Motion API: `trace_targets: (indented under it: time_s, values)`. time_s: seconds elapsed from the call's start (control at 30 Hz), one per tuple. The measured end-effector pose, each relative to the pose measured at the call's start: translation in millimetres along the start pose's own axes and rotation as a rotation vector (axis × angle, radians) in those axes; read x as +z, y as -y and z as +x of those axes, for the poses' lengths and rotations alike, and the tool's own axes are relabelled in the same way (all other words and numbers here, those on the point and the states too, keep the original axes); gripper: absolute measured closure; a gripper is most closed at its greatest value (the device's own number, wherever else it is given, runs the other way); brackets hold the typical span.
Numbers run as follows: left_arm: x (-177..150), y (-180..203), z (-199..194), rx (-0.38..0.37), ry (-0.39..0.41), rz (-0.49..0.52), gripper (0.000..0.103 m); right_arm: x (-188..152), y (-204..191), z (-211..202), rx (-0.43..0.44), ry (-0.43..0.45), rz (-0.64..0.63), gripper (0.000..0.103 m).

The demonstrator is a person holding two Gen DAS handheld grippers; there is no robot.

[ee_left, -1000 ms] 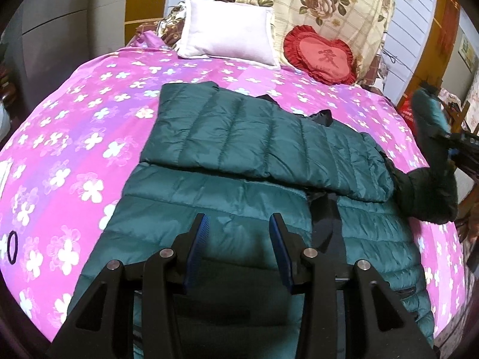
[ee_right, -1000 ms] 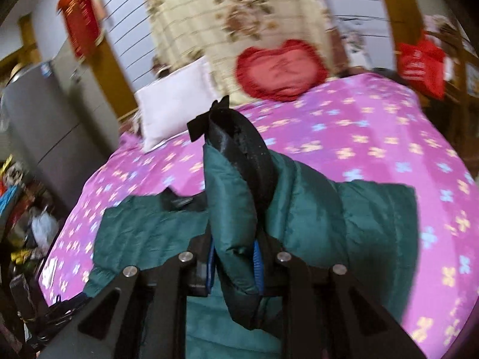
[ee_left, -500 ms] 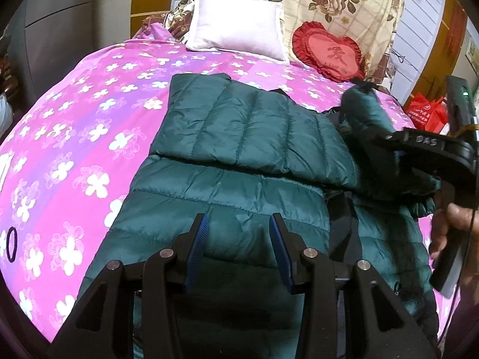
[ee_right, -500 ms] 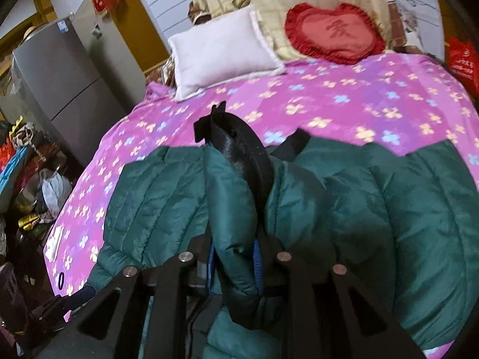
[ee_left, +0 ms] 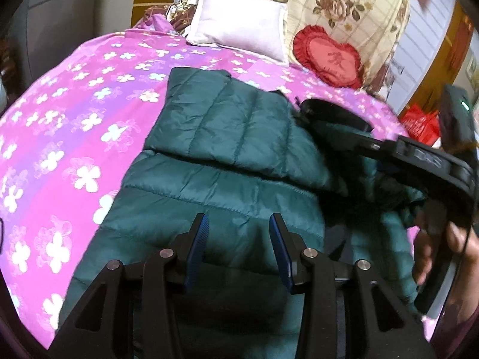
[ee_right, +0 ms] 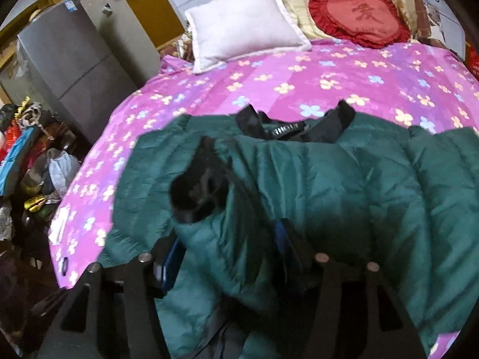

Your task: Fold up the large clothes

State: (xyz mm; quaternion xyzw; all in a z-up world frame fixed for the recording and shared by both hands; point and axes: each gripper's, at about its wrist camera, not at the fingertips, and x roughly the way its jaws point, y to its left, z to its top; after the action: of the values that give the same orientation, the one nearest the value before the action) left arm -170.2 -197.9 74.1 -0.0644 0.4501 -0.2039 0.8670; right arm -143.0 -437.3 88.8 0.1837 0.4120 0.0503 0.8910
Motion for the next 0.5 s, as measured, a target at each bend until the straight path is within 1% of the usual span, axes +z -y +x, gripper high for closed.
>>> trace_targets:
  time_s: [0.07, 0.13, 0.2, 0.23, 0.27, 0.3, 0.4, 0.5]
  values:
    - [6, 1, -3, -0.044, 0.007, -0.018, 0.072, -2, 1, -21, 0.001, 0.034, -0.003, 0.037]
    - [12, 5, -5, -0.069, 0.012, -0.029, 0.071, -5, 6, -42, -0.006, 0.061, 0.005, 0.034]
    - [20, 10, -4, -0.115, -0.003, -0.047, 0.067, -9, 14, -61, -0.021, 0.077, 0.015, 0.033]
    - [22, 12, -3, -0.126, -0.008, -0.056, 0.061, -11, 19, -71, -0.036, 0.086, 0.018, 0.033]
    - [26, 15, -1, -0.141, -0.015, -0.075, 0.058, -12, 24, -79, -0.051, 0.094, 0.020, 0.033]
    - [29, 18, 1, -0.154, -0.024, -0.094, 0.057, -15, 29, -87, -0.068, 0.100, 0.019, 0.032]
    - [38, 29, 8, -0.176, -0.041, -0.112, 0.056, -22, 49, -108, -0.116, 0.109, 0.037, 0.031]
    - [46, 43, 16, -0.183, -0.040, -0.103, 0.056, -28, 66, -120, -0.123, 0.111, 0.071, 0.031]
